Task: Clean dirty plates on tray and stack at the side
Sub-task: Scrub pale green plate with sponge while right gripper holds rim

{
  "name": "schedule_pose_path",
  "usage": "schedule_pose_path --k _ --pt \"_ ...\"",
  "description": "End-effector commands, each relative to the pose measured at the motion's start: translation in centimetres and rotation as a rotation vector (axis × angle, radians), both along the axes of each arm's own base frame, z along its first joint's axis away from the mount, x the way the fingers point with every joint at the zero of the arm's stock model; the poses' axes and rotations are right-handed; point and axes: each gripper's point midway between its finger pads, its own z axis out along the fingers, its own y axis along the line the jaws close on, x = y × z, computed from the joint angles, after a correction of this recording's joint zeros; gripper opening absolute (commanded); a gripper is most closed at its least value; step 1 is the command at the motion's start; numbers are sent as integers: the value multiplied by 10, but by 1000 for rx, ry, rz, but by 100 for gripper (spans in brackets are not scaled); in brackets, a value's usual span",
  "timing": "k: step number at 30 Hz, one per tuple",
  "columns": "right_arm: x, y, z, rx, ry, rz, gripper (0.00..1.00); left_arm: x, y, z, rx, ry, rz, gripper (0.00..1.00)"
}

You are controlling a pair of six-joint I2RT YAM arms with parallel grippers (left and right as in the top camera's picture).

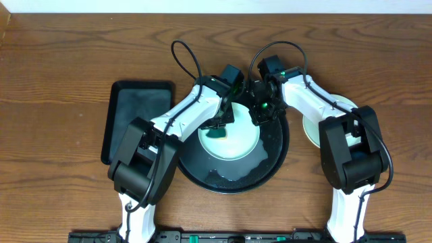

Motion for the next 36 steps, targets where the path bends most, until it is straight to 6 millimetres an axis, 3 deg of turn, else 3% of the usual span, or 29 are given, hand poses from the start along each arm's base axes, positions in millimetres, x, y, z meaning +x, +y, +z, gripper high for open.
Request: schedule_pose_path --k 1,3,7,12,17,19,20,23,26,29,34,36 --pt "-8 -18 -20 -84 31 -15 1 -28 -17 -8 -119 144 -99 7" --pt "-7 -18 -20 -82 27 -15 1 -40 -34 -5 -206 196 -125 8" --pt "-7 -18 -20 -83 28 -15 1 -49 -49 -2 -271 232 -140 7" --pt "-7 -18 -20 -83 28 -14 1 -41 -51 -3 -267 191 -147 7" --pt "-7 -18 -20 -83 29 -14 1 -5 -31 -8 -121 22 -139 7" --pt "-7 -18 -20 -84 30 -14 1 11 -16 -7 -21 -58 -124 7" --pt "-7 -19 -20 -83 30 -16 1 24 2 -4 87 -130 -91 8" --pt "-7 -19 -20 -83 30 -16 1 31 18 0 178 -174 -59 7" --pt "-7 -19 -20 -84 31 -16 1 25 21 -1 185 -151 -41 7" --pt "-7 -19 -20 -83 31 -16 1 7 13 -6 138 -67 -54 7" --pt "-7 -19 -20 -83 31 -16 1 -35 -19 -9 -76 146 -106 7" --pt "-7 -19 -20 -83 31 -16 1 -50 -42 -4 -214 220 -156 7"
